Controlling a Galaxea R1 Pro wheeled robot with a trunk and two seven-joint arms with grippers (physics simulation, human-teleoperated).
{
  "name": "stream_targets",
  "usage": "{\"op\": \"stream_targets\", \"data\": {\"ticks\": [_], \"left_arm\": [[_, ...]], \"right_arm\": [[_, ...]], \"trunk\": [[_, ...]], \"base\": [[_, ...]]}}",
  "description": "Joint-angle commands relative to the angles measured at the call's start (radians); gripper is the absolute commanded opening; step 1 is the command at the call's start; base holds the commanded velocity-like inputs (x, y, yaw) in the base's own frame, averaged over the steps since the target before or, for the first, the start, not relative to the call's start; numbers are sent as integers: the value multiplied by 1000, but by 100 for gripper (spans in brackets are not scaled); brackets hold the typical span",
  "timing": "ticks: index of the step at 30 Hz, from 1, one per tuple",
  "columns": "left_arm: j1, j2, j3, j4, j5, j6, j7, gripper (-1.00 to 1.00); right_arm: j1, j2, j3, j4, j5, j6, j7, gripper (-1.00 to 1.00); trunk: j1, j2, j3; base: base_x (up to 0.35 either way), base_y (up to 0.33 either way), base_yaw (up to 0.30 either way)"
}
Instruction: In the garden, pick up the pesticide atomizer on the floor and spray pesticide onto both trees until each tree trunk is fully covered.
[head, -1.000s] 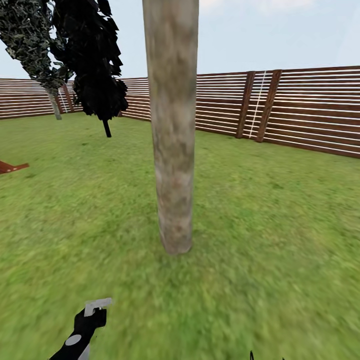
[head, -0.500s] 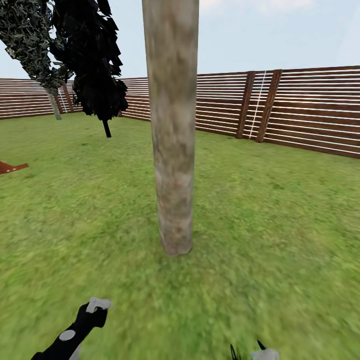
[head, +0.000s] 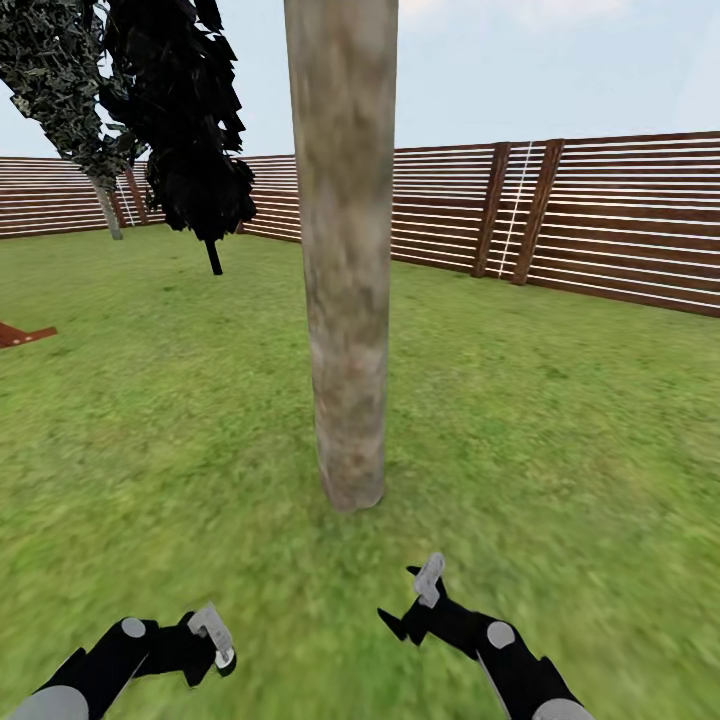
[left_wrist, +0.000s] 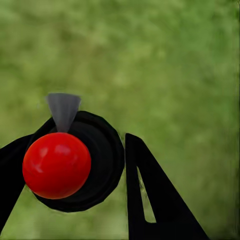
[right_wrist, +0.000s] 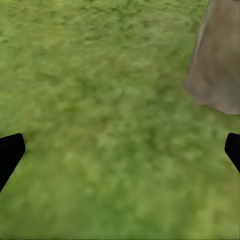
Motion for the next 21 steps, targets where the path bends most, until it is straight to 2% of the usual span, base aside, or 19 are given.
{"op": "stream_targets", "data": {"ticks": [1,4,6,8,9,11,12,13,15,17,18,20,21], "left_arm": [[-4,-1,-1,0,-5,1,-13,-100],[-8,-4,-1,-5,-18,6,-31,-100],[-9,-9,-1,-30,-52,31,-50,-100],[-9,-12,-1,-49,-79,50,-65,-100],[-9,-14,-1,-74,-96,59,-83,-100],[-9,-15,-2,-96,-107,64,-119,-100],[-9,-17,-2,-102,-111,65,-142,-100],[-14,-19,-2,-106,-113,66,-156,-100],[-21,-22,-15,-114,-144,68,-167,-100],[-37,-46,-46,-115,-206,94,-170,-100],[-44,-59,-53,-118,-225,108,-171,-100],[-54,-77,-58,-121,-236,116,-171,-100],[-56,-82,-59,-123,-237,117,-171,-100]], "right_arm": [[-4,0,0,0,1,1,19,100],[-21,0,0,-1,2,24,104,100],[-26,-1,0,-1,3,44,127,100],[-38,0,24,-8,4,50,133,100],[-63,2,107,-15,6,78,151,100],[-99,12,216,-20,6,152,190,100],[-126,24,251,-23,6,203,204,100],[-148,33,270,-30,6,235,211,100],[-171,40,285,-51,5,262,220,100],[-182,48,290,-60,6,270,227,100],[-188,53,292,-62,7,272,262,100],[-201,55,292,-64,9,273,330,100],[-204,55,292,-64,9,274,341,100]], "trunk": [[0,0,0],[0,0,0],[0,0,0],[0,0,0],[0,0,0],[0,0,0],[0,0,0],[0,0,0],[0,0,0],[0,0,0],[0,0,0],[0,0,0],[0,0,0]], "base": [[0,0,0],[0,0,0],[0,0,0],[0,0,0],[0,0,0],[0,0,0],[0,0,0],[0,0,0],[0,0,0],[0,0,0],[0,0,0],[0,0,0],[0,0,0]]}}
